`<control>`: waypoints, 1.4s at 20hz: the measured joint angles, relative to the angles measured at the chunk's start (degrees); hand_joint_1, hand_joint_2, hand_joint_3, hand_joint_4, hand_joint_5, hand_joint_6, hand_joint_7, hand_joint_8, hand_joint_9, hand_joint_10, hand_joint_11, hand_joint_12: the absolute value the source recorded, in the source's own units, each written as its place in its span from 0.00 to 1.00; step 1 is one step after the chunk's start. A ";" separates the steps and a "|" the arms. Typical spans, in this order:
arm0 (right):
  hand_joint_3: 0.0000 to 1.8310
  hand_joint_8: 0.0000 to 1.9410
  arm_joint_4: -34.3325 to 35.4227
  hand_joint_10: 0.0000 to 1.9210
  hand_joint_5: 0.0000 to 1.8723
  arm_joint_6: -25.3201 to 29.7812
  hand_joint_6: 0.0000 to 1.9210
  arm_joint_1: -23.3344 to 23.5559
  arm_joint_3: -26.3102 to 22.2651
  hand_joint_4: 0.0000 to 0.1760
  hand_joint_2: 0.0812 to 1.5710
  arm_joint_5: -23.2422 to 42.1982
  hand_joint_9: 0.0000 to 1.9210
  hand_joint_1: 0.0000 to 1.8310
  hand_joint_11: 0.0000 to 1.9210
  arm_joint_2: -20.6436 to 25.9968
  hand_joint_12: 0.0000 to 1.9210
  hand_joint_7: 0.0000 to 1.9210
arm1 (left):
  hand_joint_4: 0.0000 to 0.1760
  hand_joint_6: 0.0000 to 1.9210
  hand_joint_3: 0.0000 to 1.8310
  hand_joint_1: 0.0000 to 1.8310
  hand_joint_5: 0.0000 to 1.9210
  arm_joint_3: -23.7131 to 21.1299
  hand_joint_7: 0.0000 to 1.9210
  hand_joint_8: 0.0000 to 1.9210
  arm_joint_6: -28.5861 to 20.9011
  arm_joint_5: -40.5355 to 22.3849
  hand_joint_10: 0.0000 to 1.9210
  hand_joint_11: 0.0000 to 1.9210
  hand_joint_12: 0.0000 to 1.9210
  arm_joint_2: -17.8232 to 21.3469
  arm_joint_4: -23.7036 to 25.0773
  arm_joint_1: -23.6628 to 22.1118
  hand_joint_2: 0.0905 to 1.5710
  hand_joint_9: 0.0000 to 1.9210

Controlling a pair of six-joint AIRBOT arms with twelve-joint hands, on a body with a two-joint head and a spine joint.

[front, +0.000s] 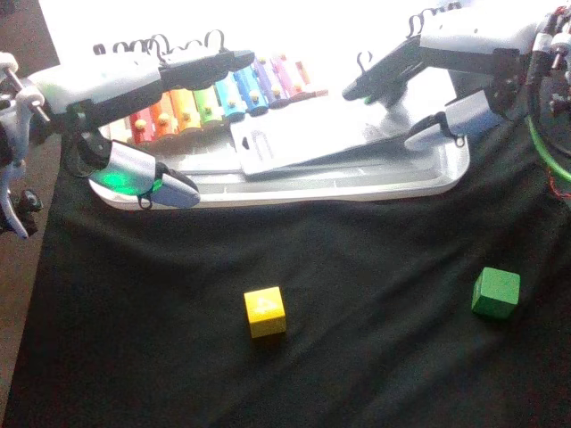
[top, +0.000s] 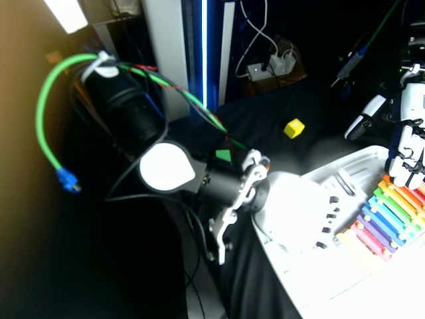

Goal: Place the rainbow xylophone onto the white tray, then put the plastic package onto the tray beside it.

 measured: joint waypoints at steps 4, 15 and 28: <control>0.00 0.00 0.07 0.00 0.00 0.00 0.00 0.00 -1.03 0.98 0.51 0.33 0.08 0.39 0.00 0.46 0.35 0.03 | 0.95 0.00 0.00 0.60 0.00 -0.26 0.08 0.00 0.00 -0.46 0.00 0.00 0.14 0.11 -0.96 0.63 0.58 0.12; 0.00 0.00 9.75 0.00 0.00 -4.55 0.00 -0.09 -9.49 1.00 0.45 8.26 0.00 0.42 0.05 9.05 0.03 0.00 | 0.91 0.00 0.00 0.51 0.00 -7.15 0.07 0.00 8.20 -11.56 0.00 0.00 0.23 6.03 -12.00 4.63 0.56 0.12; 0.00 0.00 27.71 0.00 0.00 -17.33 0.00 -7.19 -20.13 1.00 0.40 22.47 0.00 0.42 0.00 18.08 0.15 0.00 | 1.00 0.00 0.00 0.47 0.00 -15.41 0.08 0.00 14.86 -27.78 0.00 0.00 0.20 13.07 -16.57 5.49 0.53 0.08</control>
